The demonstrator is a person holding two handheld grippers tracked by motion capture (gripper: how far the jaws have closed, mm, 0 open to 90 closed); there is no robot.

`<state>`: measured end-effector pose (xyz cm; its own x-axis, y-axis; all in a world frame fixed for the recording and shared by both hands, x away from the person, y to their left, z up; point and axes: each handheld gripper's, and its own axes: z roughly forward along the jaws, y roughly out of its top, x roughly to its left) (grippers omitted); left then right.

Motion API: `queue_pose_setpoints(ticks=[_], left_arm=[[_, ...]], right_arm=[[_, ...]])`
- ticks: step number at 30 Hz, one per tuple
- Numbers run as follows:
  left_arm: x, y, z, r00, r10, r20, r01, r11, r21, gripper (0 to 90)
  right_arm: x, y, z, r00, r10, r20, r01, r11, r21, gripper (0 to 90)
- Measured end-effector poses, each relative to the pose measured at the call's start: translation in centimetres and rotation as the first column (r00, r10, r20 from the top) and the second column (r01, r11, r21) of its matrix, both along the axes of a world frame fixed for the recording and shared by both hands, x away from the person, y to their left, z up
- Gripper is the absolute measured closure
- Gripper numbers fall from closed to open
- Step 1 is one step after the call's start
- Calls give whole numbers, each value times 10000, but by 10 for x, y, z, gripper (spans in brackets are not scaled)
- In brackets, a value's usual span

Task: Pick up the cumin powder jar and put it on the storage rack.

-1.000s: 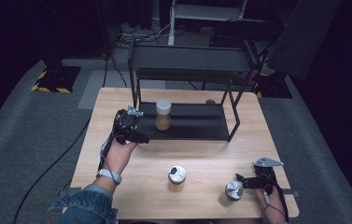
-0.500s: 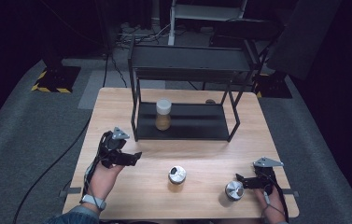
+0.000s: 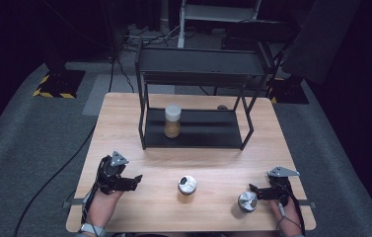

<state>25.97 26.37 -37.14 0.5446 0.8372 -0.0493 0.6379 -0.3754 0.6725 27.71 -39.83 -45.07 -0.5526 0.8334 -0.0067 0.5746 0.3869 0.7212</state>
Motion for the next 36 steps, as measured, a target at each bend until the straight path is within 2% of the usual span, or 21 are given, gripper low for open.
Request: queue_pose_setpoints(ticks=[10, 13, 24, 31, 36], left_arm=[[-12, 5, -30, 9994, 321, 105, -322, 9994, 144, 165], [-15, 9, -39, 9985, 550, -1, -550, 9985, 69, 165], [-22, 12, -59, 9965, 817, 186, -820, 9965, 156, 166], [-24, 13, -70, 9956, 923, 152, -925, 9956, 136, 165], [-30, 13, -76, 9940, 1020, 402, -1024, 9947, 82, 140]], right_arm=[[0, 0, 0, 10000, 1, 1, -1, 10000, 0, 14], [0, 0, 0, 10000, 0, 0, 0, 10000, 1, 14], [0, 0, 0, 10000, 0, 0, 0, 10000, 1, 14], [0, 0, 0, 10000, 2, 1, -2, 10000, 0, 14], [0, 0, 0, 10000, 1, -1, -1, 10000, 2, 14]])
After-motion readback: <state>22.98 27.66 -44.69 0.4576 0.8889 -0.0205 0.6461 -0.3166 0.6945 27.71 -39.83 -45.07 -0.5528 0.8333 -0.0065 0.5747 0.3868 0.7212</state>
